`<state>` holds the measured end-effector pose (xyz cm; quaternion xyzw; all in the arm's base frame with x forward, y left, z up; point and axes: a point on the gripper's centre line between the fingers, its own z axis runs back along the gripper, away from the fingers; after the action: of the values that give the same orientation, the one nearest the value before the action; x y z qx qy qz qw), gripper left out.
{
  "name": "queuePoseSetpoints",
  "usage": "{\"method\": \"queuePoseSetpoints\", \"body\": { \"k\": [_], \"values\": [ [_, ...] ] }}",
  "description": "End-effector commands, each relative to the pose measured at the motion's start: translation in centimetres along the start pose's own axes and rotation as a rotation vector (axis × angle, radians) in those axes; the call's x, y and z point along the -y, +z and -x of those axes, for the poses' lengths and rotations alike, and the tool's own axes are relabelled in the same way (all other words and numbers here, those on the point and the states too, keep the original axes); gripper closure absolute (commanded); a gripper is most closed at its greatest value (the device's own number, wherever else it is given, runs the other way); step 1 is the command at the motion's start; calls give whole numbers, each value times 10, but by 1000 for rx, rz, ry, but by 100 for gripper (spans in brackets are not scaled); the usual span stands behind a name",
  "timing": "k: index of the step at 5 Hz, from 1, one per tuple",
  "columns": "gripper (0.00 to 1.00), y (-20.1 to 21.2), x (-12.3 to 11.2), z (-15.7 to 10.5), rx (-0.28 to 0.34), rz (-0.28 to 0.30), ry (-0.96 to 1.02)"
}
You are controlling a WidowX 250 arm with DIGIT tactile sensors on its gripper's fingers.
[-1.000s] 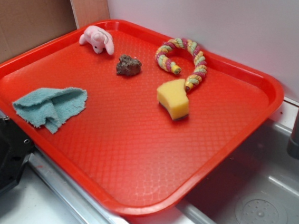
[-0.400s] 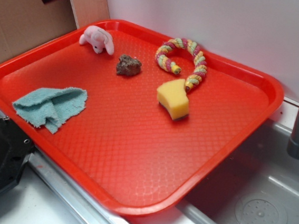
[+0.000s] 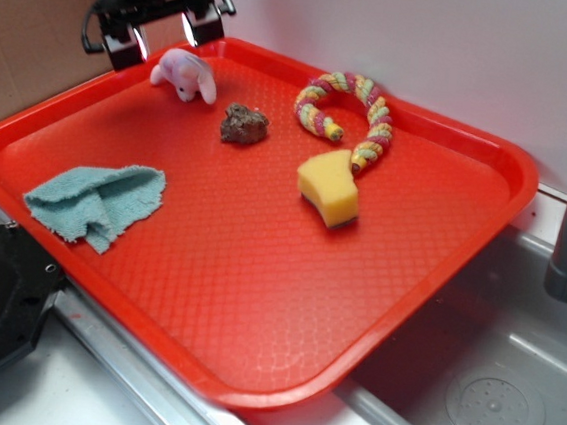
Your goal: Grab the pink bunny.
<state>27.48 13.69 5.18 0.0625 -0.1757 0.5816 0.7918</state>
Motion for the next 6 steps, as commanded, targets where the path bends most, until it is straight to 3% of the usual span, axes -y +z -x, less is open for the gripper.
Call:
{"method": "queuePoseSetpoints", "body": {
  "k": [1,2,3,4,6],
  "values": [
    [0,-10,0,-11,59,31,-2],
    [100,-10,-2,-12,63,37,11],
    [100,1,-2,-13,41,42,-38],
    [100,30,1,-16,34,97,-190],
    [100,103,-2,2,-76,212,-536]
  ]
}}
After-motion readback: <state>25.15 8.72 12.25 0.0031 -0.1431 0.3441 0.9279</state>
